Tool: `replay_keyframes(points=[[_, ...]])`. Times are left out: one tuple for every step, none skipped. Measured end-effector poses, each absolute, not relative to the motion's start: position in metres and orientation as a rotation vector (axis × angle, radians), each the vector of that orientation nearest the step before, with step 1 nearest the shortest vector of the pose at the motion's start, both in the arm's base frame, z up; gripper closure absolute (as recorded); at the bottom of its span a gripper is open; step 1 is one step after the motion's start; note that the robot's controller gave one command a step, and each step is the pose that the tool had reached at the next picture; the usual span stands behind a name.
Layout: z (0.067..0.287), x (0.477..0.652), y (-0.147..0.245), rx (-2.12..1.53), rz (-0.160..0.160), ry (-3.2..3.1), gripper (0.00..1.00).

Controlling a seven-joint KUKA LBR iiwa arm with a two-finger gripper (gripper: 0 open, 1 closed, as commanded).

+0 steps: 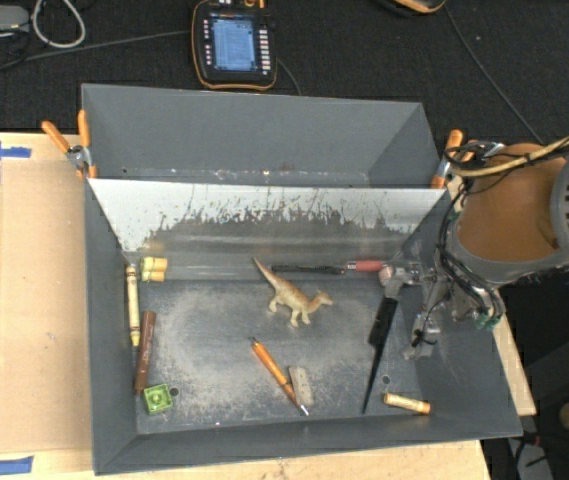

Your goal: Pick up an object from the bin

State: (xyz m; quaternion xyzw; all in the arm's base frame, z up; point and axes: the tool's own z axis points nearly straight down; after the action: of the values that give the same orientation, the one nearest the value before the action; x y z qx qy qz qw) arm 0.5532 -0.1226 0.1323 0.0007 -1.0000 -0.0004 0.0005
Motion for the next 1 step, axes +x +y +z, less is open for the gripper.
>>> replay_keyframes(points=[[0.0671, 0.5563, -0.1059, 0.587, -0.01, -3.077, 0.0]])
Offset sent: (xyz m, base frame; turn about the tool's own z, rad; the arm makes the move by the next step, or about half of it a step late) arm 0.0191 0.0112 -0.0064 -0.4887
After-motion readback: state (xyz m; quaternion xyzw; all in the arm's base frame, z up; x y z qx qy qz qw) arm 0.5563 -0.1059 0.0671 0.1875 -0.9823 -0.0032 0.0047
